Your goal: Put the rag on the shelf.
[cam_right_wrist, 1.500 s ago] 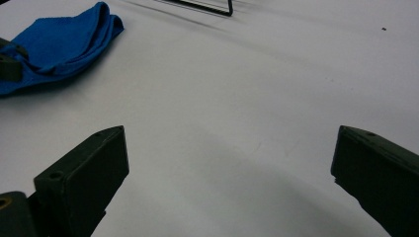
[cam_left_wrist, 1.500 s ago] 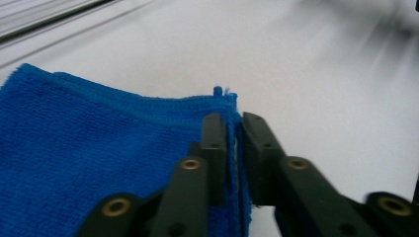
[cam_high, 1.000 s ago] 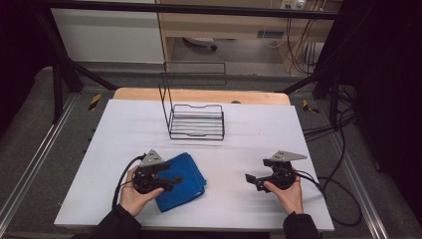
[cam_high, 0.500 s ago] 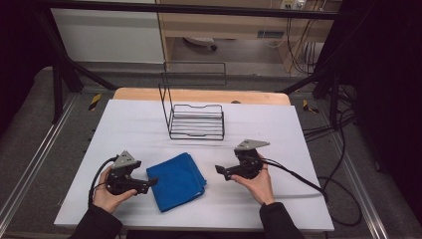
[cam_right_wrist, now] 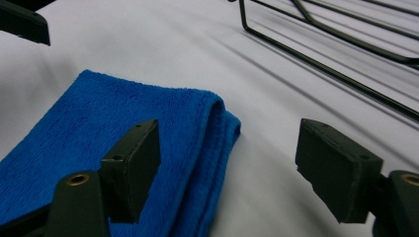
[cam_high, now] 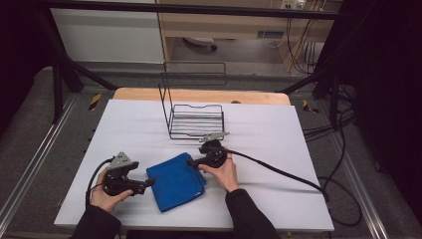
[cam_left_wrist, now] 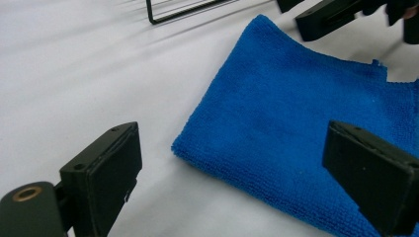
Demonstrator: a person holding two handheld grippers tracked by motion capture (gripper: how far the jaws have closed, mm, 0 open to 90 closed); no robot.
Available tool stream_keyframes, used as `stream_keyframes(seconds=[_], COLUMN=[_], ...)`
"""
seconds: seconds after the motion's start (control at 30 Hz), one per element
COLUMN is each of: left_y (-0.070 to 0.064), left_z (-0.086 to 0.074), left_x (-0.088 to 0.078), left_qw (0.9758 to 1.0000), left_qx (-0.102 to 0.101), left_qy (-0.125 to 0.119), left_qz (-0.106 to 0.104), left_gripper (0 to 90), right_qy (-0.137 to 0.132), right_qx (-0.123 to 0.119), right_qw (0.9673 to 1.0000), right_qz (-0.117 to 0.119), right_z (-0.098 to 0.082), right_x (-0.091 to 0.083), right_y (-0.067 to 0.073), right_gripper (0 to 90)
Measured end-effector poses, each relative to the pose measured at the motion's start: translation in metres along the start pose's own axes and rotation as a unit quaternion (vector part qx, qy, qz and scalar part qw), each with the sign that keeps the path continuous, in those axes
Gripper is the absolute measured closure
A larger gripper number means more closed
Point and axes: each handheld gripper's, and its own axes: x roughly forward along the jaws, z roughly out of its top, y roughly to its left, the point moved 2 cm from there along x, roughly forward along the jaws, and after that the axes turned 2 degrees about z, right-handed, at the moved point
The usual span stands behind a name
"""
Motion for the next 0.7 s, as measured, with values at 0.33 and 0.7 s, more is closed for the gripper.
stream_keyframes(seconds=[0.33, 0.7], left_y=[0.0, 0.001], left_z=[0.0, -0.001], left_x=[0.002, 0.003], left_qw=[1.0, 1.0], left_qx=[0.004, 0.0], left_qy=[0.003, 0.004], left_qz=[0.003, 0.008], left_gripper=[8.4, 8.4], right_qy=[0.022, 0.043], right_qx=[-0.002, 0.017], right_qw=[0.9998, 0.9983], right_qz=[0.003, 0.035], right_z=[0.0, -0.003], right_x=[0.02, 0.02], right_y=[-0.001, 0.003], right_gripper=[53.6, 78.5])
